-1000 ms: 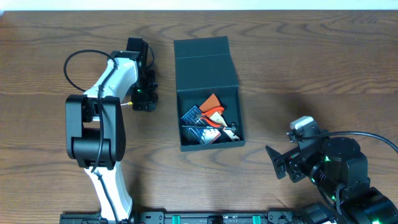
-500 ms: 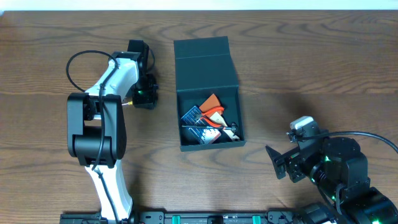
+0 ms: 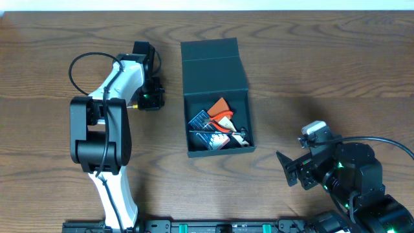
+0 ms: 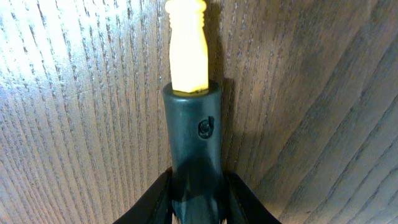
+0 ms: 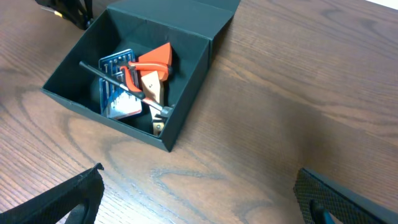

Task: Pack container
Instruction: 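Grasp the yellow-and-black screwdriver handle with the left gripper, then carry the screwdriver with the left gripper and lower it into the box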

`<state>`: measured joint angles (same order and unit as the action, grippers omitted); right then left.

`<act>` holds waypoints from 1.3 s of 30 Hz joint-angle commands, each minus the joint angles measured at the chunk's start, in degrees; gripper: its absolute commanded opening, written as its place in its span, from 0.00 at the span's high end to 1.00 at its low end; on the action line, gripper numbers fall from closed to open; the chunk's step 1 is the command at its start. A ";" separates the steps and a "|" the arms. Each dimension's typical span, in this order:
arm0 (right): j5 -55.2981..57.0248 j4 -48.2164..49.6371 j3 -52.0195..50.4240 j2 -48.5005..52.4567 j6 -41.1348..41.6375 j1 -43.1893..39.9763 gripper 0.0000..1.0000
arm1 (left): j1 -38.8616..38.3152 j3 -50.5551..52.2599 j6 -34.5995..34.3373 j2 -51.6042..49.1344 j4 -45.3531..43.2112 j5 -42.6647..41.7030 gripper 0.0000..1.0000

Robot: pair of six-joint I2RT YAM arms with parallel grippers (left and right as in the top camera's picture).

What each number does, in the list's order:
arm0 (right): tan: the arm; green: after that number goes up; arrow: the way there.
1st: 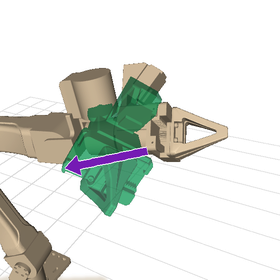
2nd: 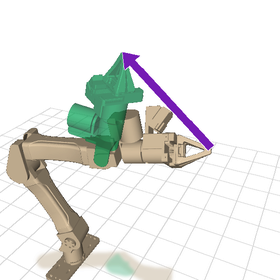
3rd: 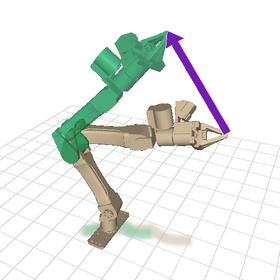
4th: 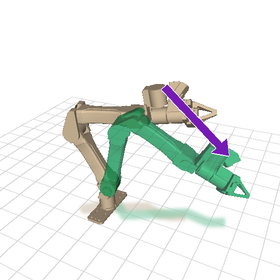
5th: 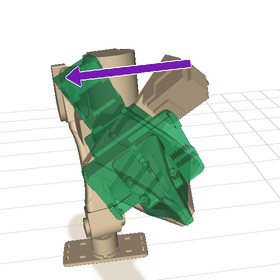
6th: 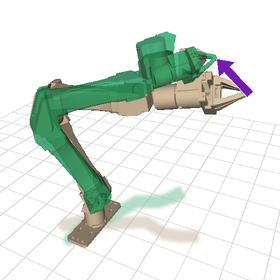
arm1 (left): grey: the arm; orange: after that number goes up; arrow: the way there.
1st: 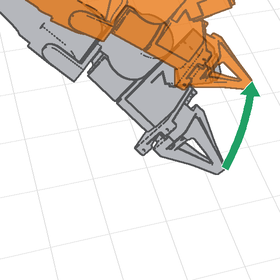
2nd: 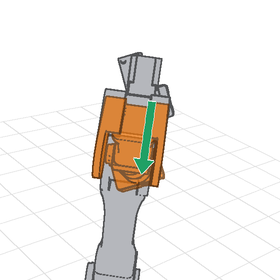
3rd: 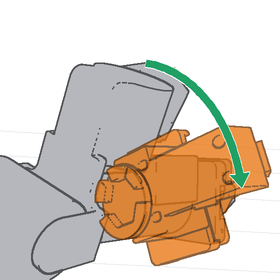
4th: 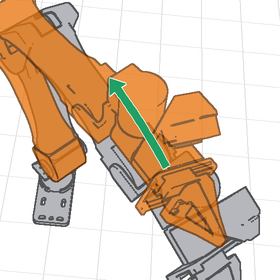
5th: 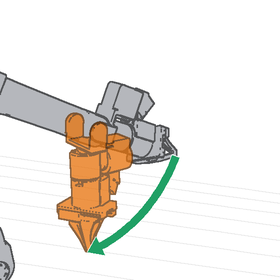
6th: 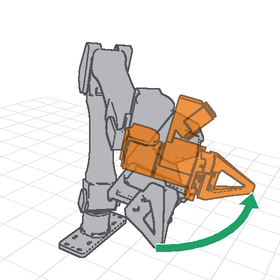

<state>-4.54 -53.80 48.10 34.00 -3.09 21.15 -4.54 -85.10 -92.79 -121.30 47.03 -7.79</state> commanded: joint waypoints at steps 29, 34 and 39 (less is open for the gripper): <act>-0.42 0.02 -0.04 -0.31 0.90 -0.48 0.01 | -15.19 0.48 7.43 23.76 0.83 9.18 0.93; -0.42 0.02 -0.04 -0.31 0.90 -0.48 0.01 | -21.27 0.44 6.97 24.76 0.20 9.16 0.94; -0.42 0.02 -0.04 -0.31 0.90 -0.48 0.01 | -27.50 0.44 4.28 24.83 0.20 9.46 0.94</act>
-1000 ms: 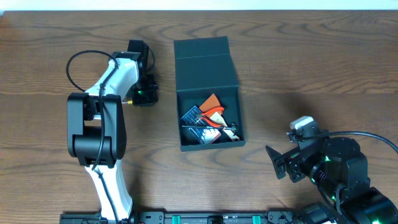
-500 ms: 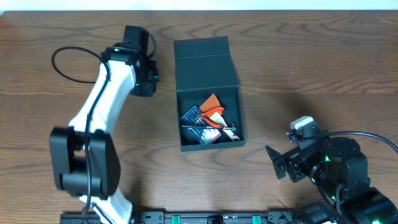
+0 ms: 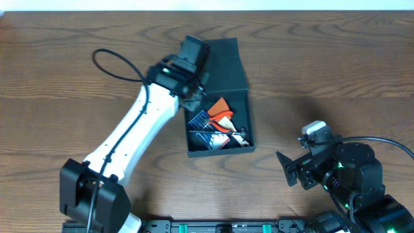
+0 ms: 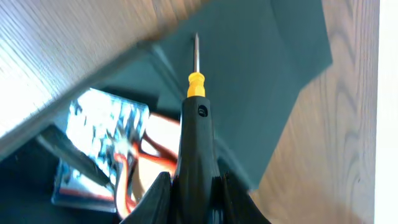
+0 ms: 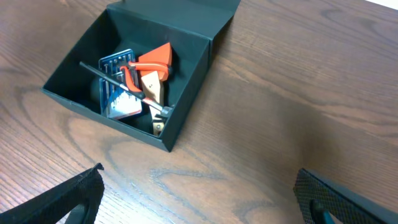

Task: Pack container
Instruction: 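Carry the screwdriver with the left gripper and lower it into the box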

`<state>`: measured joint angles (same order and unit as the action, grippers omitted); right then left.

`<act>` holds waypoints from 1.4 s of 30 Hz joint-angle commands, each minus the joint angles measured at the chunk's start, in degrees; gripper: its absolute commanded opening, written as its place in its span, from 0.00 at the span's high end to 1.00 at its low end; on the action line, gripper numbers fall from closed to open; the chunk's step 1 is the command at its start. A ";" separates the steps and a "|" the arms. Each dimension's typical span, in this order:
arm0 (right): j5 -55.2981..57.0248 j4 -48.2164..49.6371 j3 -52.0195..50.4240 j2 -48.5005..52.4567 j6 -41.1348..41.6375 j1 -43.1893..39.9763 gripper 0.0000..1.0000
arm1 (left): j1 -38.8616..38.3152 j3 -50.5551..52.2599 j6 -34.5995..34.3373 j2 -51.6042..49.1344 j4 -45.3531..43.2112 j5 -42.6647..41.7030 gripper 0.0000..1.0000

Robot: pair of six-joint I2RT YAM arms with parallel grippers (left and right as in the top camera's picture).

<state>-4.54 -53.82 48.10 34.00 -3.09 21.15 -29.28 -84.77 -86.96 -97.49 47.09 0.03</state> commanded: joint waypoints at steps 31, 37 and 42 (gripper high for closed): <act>-0.42 0.04 -0.04 -0.31 0.90 -0.48 0.01 | -18.97 0.13 -4.24 6.05 12.22 17.22 0.94; -0.42 0.04 -0.04 -0.31 0.90 -0.50 0.01 | -17.38 0.13 -4.20 1.99 15.87 17.16 0.94; -0.42 0.04 -0.04 -0.31 0.90 -0.48 0.01 | -16.02 0.13 -4.22 -4.44 15.82 14.25 0.94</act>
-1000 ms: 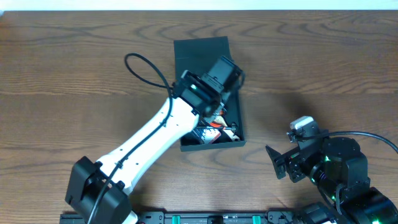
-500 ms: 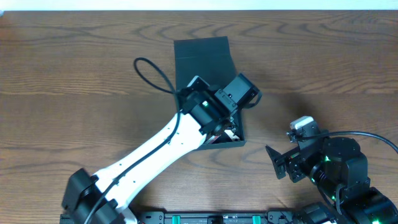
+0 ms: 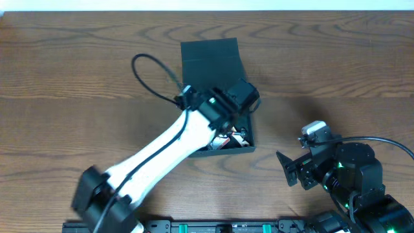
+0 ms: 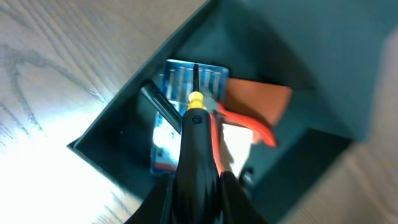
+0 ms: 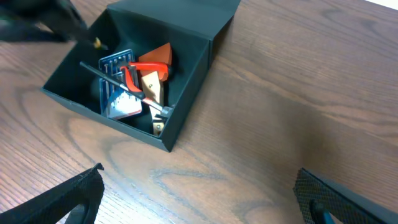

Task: Pack container
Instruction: 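Carry the screwdriver with the left gripper and lower it into the box, then release the screwdriver and withdraw the left gripper from the box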

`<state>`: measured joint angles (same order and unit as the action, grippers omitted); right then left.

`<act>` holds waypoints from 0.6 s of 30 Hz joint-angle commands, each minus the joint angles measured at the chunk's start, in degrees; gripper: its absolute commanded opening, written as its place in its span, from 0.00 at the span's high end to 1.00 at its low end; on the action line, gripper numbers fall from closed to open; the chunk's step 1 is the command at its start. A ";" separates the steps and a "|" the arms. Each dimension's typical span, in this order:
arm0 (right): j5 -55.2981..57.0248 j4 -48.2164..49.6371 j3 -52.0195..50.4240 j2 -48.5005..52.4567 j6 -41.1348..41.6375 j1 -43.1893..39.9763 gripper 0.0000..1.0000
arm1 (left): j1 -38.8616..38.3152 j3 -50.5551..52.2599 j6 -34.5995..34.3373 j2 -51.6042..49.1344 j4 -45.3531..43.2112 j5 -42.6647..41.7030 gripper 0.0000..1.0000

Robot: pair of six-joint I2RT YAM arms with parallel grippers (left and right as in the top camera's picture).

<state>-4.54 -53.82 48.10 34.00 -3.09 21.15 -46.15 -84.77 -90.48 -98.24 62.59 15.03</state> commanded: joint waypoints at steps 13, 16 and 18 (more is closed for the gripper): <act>-0.42 0.04 -0.04 -0.31 0.90 -0.50 0.01 | 3.13 0.13 -0.70 -11.72 -5.38 -4.55 0.61; -0.42 0.04 -0.04 -0.31 0.90 -0.50 0.01 | 3.13 0.11 -0.70 -11.72 -6.86 -4.63 0.55; -0.42 0.04 -0.04 -0.31 0.90 -0.50 0.01 | 3.13 0.11 -0.70 -11.69 -7.82 -5.20 0.52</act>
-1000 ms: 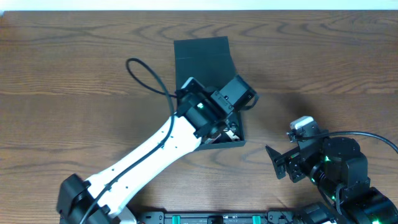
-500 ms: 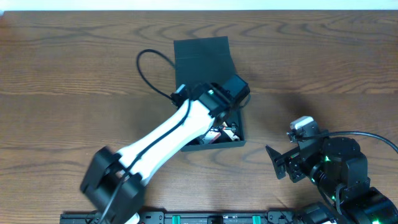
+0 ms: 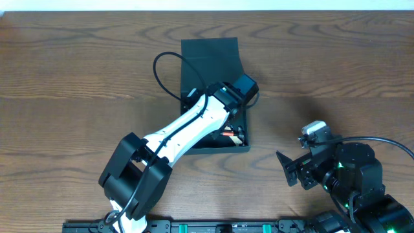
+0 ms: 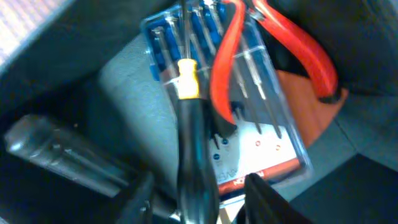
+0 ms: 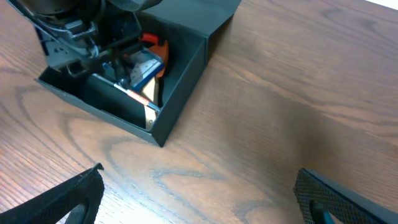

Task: Pack container
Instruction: 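Release the screwdriver and withdraw the left gripper from the box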

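Note:
The dark box [image 3: 210, 58] stands open at mid-table, its lid flat behind it. My left gripper [image 4: 199, 193] is down inside it, open, its fingers [image 4: 261, 193] apart on either side of the black-handled screwdriver [image 4: 193, 137] with a yellow collar. The screwdriver lies on a blue screwdriver set [image 4: 249, 143], beside red pliers [image 4: 273, 43]. In the overhead view the left arm [image 3: 194, 126] covers most of the box's inside. My right gripper [image 5: 199, 193] stays open over bare table, at the lower right [image 3: 294, 169].
A black bar-shaped tool [image 4: 62, 155] lies in the box to the left of the screwdriver. An orange piece [image 5: 163, 46] shows against the box's near wall [image 5: 180, 99]. Wood table surrounds the box on all sides.
My left gripper has gone from above the box down into it and opened. The screwdriver it held now lies on the blue set. The box's front end has shifted a little. The right arm is unchanged.
My left gripper was shut on the screwdriver on the table left of the box. Then it held it over the box's lid hinge, then above the contents. Now it is inside the box, open, with the screwdriver resting there.

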`<state>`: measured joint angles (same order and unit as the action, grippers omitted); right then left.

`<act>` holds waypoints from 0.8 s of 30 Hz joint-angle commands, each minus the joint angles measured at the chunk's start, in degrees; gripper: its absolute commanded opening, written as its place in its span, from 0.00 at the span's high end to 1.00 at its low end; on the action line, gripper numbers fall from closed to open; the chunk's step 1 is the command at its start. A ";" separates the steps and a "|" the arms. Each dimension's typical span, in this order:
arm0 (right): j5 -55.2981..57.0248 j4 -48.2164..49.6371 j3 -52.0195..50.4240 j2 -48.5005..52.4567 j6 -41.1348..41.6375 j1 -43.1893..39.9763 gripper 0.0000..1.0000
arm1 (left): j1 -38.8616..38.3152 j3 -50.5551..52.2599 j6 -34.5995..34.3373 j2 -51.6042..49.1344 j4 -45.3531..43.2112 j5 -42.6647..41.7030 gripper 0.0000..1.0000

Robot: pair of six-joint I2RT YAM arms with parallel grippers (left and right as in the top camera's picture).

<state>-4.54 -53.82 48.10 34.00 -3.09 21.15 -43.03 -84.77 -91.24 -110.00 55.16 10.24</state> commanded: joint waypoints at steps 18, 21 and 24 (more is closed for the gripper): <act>-0.42 0.04 -0.04 -0.31 0.90 -0.48 0.01 | 1.88 0.00 11.06 18.49 -2.80 0.09 0.07; -0.42 0.04 -0.04 -0.31 0.90 -0.50 0.01 | 4.22 0.00 20.28 23.76 -2.82 0.04 0.01; -0.42 0.04 -0.04 -0.31 0.90 -0.48 0.01 | 6.88 0.00 34.01 29.14 -2.80 0.00 0.01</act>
<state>-4.54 -53.80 48.10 33.98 -3.09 21.15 -38.15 -84.77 -73.14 -83.61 52.07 9.15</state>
